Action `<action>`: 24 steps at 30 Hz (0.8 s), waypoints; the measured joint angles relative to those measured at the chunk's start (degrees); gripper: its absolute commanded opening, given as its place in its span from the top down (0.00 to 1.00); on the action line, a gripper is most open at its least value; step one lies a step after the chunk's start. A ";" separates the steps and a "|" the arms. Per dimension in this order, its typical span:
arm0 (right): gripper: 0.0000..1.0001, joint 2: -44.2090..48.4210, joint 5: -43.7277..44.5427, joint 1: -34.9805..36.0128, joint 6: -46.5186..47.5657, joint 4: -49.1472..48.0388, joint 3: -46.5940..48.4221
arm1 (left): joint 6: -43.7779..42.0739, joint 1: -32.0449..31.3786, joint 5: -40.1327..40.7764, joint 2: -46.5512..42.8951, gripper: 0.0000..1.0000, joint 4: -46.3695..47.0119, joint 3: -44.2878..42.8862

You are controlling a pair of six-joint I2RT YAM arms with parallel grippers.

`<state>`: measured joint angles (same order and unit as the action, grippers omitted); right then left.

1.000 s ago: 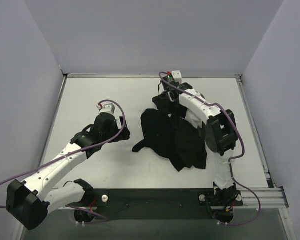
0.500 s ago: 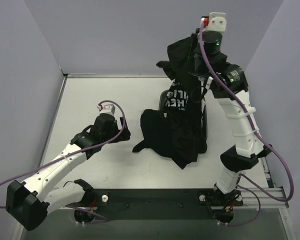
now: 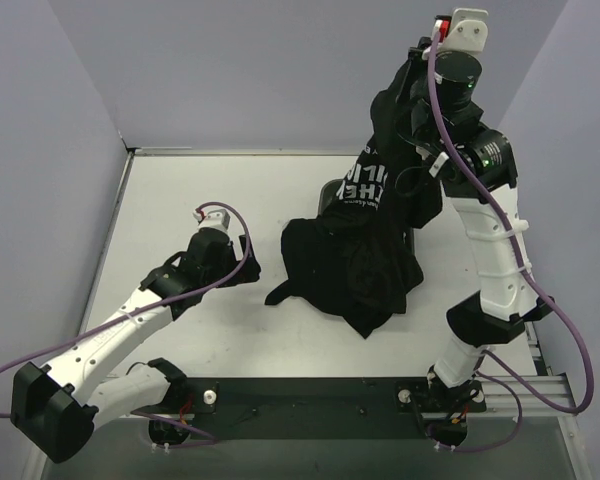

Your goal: Fold and stack the t-shirts

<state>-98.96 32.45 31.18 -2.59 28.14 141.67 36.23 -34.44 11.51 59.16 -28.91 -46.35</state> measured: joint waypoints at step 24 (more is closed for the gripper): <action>1.00 -10.60 -44.72 19.06 -28.35 -15.12 5.81 | 0.37 0.02 1.62 -11.98 0.03 -0.02 1.86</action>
<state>-109.56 -12.27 50.24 -30.94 13.02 147.48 36.60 -34.41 13.13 47.18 -28.93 -44.49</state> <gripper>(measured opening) 0.043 0.975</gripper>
